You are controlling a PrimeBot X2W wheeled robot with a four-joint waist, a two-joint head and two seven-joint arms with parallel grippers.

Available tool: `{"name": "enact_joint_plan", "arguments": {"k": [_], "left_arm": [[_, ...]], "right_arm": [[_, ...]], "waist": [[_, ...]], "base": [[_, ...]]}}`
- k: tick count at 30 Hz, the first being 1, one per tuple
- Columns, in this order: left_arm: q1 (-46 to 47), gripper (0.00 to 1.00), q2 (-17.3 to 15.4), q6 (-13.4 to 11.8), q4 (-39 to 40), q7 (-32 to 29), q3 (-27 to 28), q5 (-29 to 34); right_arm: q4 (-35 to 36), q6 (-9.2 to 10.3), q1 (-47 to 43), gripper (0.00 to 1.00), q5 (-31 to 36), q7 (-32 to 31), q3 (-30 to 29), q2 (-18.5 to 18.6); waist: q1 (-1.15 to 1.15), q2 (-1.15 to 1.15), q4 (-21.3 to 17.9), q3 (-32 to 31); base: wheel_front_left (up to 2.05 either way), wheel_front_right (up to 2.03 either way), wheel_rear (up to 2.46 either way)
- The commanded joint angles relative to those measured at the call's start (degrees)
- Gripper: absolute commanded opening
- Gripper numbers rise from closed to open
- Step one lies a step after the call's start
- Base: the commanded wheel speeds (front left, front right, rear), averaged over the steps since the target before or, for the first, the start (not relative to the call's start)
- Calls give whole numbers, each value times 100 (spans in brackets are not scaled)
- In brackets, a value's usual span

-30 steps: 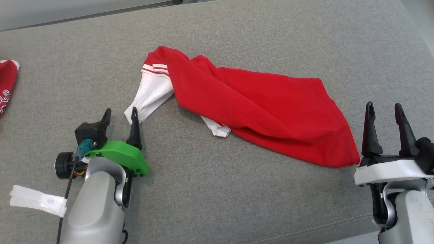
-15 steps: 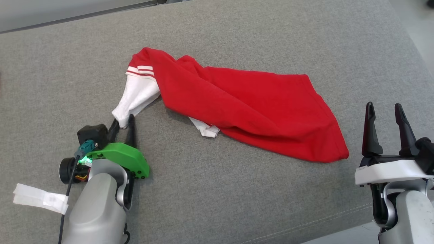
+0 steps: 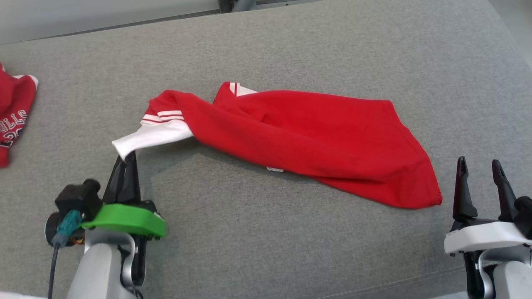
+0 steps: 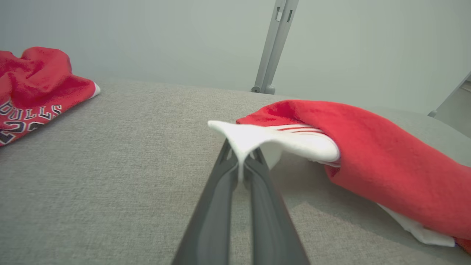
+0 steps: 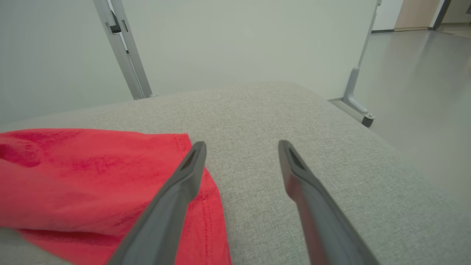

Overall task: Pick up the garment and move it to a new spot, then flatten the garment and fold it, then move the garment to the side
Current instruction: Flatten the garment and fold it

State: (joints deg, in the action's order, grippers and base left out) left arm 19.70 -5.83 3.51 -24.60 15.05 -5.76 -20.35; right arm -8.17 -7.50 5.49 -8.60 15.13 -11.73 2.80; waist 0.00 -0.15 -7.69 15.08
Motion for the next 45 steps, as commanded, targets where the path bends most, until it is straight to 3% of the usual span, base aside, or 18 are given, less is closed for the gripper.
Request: {"name": "enact_joint_plan", "arguments": {"k": [1, 9, 13, 27, 28, 29, 30, 31, 38, 45], "left_arm": [[-344, 0, -75, -65, 311, 20, 53, 49], [-1667, 0, -312, -345, 1970, -708, 71, 19], [-2109, 0, -398, -506, 2302, -1057, 117, 9], [-2334, 0, -209, -447, 981, -979, -21, -227], [-2295, 4, -203, -469, 907, -909, -11, -211], [-2257, 27, -194, -487, 849, -837, -7, -193], [-2226, 74, -192, -487, 801, -762, -7, -179], [-2200, 100, -190, -494, 758, -692, -7, -167], [-2017, 100, -163, -591, 842, -292, -65, 19], [-1881, 100, -114, -638, 1179, -141, -163, 140]], "right_arm": [[-31, 2, -124, 100, 48, 0, -49, 18], [-90, 2, -315, 100, 120, 0, -132, 17], [-112, 2, -276, 100, 140, 0, -85, 16], [-185, 2, -76, 100, 455, 0, 196, 16], [-197, 2, -48, 100, 476, 0, 230, 17], [-205, 2, -22, 100, 500, 0, 259, 17], [-217, 2, 7, 100, 525, 0, 292, 17], [-240, 2, 36, 100, 538, 0, 325, 17], [-563, 2, 218, 100, 666, 0, 693, 18], [-1436, 3, 1029, 100, 905, -228, 1717, 248]], "waist": [[0, 15, 210, -141], [0, 15, 507, -295], [0, 15, 597, -352], [0, 15, 760, -518], [0, 15, 784, -537], [0, 15, 809, -554], [0, 15, 834, -573], [0, 15, 857, -592], [0, 15, 954, -689], [0, 15, 1131, -653]], "base": [[0, 0, 0], [0, 0, 0], [0, 0, 0], [0, 0, 0], [0, 0, 0], [0, 0, 0], [0, 0, 0], [0, 0, 0], [0, 0, 0], [0, 0, 0]]}}
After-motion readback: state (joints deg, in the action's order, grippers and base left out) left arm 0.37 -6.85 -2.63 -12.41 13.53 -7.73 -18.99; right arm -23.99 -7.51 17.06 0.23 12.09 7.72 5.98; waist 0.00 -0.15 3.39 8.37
